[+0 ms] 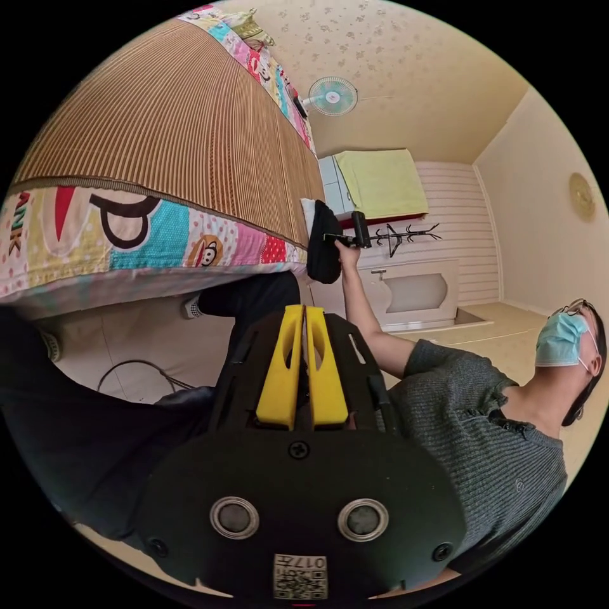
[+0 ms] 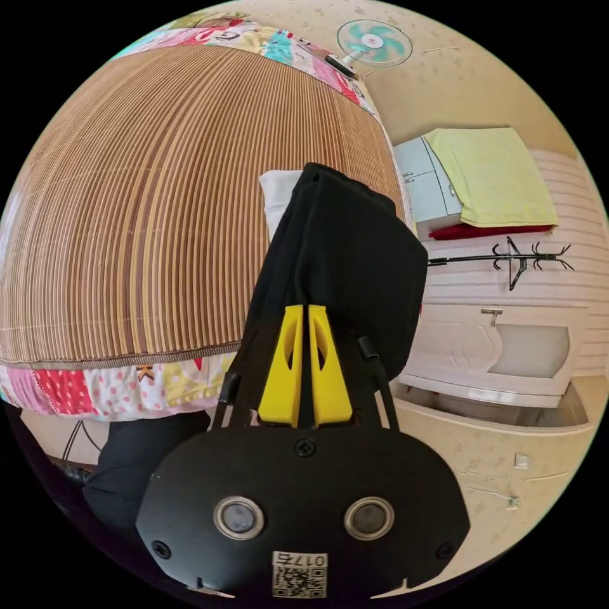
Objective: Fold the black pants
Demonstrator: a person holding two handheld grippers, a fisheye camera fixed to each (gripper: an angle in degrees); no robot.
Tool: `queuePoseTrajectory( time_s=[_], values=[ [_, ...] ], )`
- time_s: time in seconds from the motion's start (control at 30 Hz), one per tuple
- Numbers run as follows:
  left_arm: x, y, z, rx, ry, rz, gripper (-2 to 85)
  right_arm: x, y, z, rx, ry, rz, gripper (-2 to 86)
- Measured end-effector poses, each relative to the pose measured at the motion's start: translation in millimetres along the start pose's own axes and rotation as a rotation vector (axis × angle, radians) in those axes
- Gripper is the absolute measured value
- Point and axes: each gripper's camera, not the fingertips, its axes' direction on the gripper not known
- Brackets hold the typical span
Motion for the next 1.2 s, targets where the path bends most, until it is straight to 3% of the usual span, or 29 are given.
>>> queuePoseTrajectory(
  time_s=[0.1, 0.23, 0.27, 0.33, 0.4, 0.5, 0.6, 0.7, 0.83, 0.93, 1.03, 1.2],
  values=[
    [-11.9, -1.8, -13.0, 0.016, 0.01, -0.021, -1.0, 20.4, 2.6, -60.7, 0.13, 0.067, 0.152, 0.9],
    [-18.4, -14.0, -17.0, 0.001, 0.02, -0.005, -1.0, 56.4, 42.3, -195.5, 0.581, -0.029, 0.202, 0.2],
    [-17.7, -19.5, -16.0, -0.012, 0.018, 0.005, -1.0, 58.1, 68.5, -248.8, 0.837, -0.072, 0.159, 0.2],
    [-14.7, -27.8, -14.0, -0.025, 0.027, 0.025, -1.0, 66.0, 96.7, -325.4, 1.053, -0.15, 0.182, 0.2],
    [-7.5, -36.5, -11.5, -0.031, 0.045, 0.057, -1.0, 67.0, 107.4, -390.9, 1.127, -0.194, 0.126, 0.4],
    [0.4, -38.6, -9.6, -0.029, 0.064, 0.095, -1.0, 46.2, 87.3, -446.6, 1.033, -0.266, -0.109, 0.8],
    [-5.8, -28.9, -11.7, -0.014, 0.088, 0.087, -1.0, 7.3, 41.1, -415.3, 0.844, -0.275, -0.177, 1.8],
    [-22.0, -18.7, -20.9, 0.003, 0.112, 0.048, -1.0, -24.6, -12.6, -309.9, 0.577, -0.235, -0.113, 5.1],
    [-35.7, -12.8, -37.0, 0.015, 0.065, 0.021, -1.0, -34.0, -44.4, -115.6, 0.141, -0.594, -0.004, 11.9],
    [-43.7, -16.4, -47.3, 0.021, 0.025, -0.004, -1.0, -66.6, -24.1, -22.9, -0.043, -0.391, 0.087, 14.3],
    [-44.3, -22.2, -57.9, 0.058, 0.031, -0.018, -1.0, -56.0, 14.9, -5.7, 0.043, -0.259, 0.195, 12.2],
    [-45.1, -33.8, -53.2, 0.078, 0.011, -0.05, -1.0, 71.2, 56.2, 18.2, 0.127, -0.298, 0.459, 9.9]
  ],
)
